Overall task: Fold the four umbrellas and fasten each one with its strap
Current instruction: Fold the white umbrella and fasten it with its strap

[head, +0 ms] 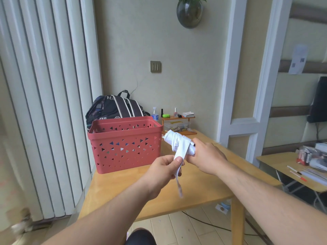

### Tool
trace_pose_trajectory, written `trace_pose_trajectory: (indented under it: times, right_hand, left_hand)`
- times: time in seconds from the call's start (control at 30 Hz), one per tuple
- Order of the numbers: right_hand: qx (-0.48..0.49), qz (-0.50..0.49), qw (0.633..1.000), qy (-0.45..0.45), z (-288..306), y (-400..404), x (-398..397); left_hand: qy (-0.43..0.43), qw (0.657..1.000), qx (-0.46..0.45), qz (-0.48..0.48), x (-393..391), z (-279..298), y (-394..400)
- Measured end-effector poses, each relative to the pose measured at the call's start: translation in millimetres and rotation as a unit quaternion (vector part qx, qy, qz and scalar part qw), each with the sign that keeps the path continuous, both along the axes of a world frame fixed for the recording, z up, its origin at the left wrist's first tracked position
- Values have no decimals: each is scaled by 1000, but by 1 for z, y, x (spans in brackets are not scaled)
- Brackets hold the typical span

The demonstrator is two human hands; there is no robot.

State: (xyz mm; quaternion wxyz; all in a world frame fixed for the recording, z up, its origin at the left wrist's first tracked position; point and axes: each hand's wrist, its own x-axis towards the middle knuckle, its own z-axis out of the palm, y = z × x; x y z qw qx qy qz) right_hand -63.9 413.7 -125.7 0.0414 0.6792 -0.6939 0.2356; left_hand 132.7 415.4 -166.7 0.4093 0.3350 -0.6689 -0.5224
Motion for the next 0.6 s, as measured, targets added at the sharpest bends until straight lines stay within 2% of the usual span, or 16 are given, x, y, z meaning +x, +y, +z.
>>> trace_pose_trajectory:
  times: [0.07,0.13,0.3,0.47,0.6]
  right_hand:
    - [-4,-15,1000,5,0,0,-6]
    - [-2,-26,1000,14,-1,-1,-11]
    - [3,-28,1000,-13,-2,-2,-16]
    - [21,14,995,-99,5,5,-4]
    - [67,78,975,-197,13,19,13]
  left_hand:
    - [32,999,-7,-4,-1,2,3]
    - [61,998,23,-19,-2,7,5]
    - [21,998,51,7,4,12,4]
    - [8,997,76,10,16,4,-3]
    - [3,996,92,18,27,0,-12]
